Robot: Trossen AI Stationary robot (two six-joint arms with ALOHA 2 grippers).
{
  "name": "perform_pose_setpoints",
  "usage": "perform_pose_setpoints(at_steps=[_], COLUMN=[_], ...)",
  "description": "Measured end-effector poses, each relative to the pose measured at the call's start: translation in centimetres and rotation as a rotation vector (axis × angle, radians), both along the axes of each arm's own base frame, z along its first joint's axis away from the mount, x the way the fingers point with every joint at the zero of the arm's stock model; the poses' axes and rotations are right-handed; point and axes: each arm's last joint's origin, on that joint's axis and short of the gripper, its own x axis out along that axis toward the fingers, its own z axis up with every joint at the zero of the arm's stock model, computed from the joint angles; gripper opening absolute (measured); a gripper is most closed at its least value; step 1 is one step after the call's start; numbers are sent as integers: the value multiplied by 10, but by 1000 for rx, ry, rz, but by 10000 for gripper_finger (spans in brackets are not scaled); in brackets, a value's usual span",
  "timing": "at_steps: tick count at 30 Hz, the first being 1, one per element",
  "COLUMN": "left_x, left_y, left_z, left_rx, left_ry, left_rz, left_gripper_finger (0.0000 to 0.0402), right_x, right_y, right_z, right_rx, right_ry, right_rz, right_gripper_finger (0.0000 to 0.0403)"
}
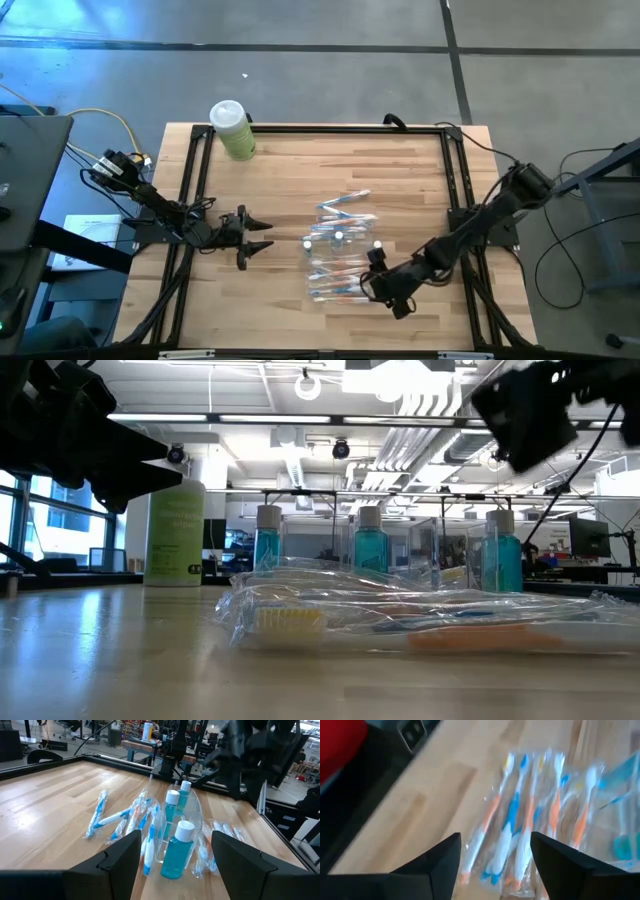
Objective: Pick & Place toothbrushing station
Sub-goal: Put the blue toothbrush into the transparent organizer
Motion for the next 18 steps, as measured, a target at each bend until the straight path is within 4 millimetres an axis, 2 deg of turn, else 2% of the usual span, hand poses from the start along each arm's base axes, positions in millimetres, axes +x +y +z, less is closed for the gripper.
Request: perform_pose_setpoints(at_steps=[5, 12, 18], left_x=[0, 0, 0], left_y=[0, 0, 0], left_z=[0, 0, 0], left_rx=[0, 0, 0], left_ry=[0, 0, 0], left_rz=[0, 0, -14], left_gripper_finger=[237, 237, 237], right_x=[10, 19, 20], right_y=[-4, -18, -20], right_z=[-20, -22, -23], right_rx=[45, 105, 116], right_ry=[98, 135, 148], right_rz=[-7, -24, -8], right_gripper_finger=[212, 189, 174])
